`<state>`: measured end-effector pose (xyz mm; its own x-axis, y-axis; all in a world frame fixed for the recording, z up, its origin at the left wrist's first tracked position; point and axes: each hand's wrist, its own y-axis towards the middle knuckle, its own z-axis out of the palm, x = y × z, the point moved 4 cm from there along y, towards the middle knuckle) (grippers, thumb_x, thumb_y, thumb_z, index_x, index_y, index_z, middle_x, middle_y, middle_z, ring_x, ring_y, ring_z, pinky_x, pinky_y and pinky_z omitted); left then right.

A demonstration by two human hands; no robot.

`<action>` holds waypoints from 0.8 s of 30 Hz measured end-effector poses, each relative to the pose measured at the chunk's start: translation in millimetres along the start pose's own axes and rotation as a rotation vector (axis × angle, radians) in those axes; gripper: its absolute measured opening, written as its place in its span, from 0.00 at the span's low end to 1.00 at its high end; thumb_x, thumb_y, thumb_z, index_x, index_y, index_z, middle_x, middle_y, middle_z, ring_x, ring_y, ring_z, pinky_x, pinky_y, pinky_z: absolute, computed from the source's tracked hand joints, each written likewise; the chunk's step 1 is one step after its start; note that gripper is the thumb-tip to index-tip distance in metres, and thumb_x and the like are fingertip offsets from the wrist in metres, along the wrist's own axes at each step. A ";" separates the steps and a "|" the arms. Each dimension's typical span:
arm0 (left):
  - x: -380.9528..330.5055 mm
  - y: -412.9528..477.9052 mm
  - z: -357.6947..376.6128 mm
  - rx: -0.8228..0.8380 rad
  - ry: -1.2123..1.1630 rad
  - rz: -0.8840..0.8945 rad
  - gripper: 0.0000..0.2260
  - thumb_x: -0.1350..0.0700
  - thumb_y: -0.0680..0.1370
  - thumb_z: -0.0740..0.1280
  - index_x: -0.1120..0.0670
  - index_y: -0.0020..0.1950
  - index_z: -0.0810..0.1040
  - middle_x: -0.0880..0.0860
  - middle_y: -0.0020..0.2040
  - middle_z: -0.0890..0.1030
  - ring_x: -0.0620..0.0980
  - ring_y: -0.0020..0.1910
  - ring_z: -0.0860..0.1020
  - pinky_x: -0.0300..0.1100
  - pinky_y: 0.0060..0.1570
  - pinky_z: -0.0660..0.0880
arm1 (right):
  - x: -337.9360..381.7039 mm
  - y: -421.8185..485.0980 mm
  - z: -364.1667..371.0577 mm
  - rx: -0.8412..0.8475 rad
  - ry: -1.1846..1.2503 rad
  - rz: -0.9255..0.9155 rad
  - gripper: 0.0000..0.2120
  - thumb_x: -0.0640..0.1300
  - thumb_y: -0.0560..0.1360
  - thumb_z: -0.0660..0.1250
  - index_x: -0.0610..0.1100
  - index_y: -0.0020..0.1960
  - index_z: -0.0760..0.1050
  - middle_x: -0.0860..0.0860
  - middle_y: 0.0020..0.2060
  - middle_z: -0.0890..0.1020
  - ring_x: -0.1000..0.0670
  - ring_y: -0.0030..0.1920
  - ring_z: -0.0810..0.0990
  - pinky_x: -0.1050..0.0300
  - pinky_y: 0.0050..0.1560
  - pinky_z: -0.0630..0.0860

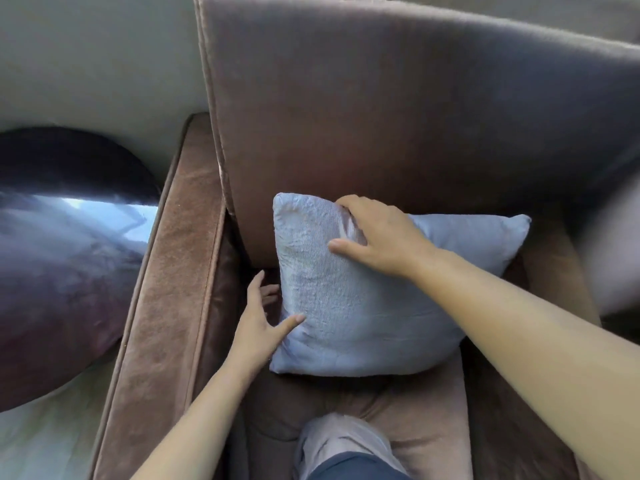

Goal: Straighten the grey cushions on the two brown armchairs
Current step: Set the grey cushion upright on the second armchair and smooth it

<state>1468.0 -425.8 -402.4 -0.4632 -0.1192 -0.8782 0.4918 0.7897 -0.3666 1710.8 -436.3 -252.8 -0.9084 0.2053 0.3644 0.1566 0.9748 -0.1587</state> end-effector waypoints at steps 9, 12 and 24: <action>-190.2 20.2 -9.6 -0.021 0.337 0.603 0.19 0.48 0.74 0.73 0.50 0.63 0.75 0.43 0.59 0.76 0.38 0.61 0.72 0.30 0.60 0.66 | -50.2 -42.7 -22.4 0.007 -0.096 0.108 0.30 0.67 0.74 0.61 0.50 0.68 0.69 0.54 0.64 0.76 0.49 0.65 0.73 0.43 0.70 0.63; -212.0 32.0 29.9 0.132 0.664 0.646 0.22 0.38 0.74 0.64 0.49 0.63 0.76 0.43 0.58 0.78 0.43 0.59 0.75 0.44 0.59 0.70 | -77.7 -54.8 -34.2 0.018 -0.114 0.170 0.28 0.68 0.73 0.60 0.51 0.65 0.72 0.54 0.62 0.77 0.50 0.65 0.72 0.38 0.74 0.57; -272.9 68.0 203.1 0.454 0.993 0.626 0.26 0.43 0.75 0.70 0.55 0.68 0.70 0.54 0.59 0.76 0.55 0.59 0.76 0.47 0.57 0.72 | -211.1 -124.3 -57.3 -0.259 0.049 0.433 0.27 0.66 0.73 0.64 0.50 0.64 0.73 0.53 0.61 0.75 0.49 0.66 0.70 0.44 0.71 0.63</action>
<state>1777.5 -461.8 -250.1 -0.3165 0.8591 -0.4021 0.9445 0.2463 -0.2172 1905.3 -595.8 -257.4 -0.7209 0.5929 0.3590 0.6111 0.7880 -0.0744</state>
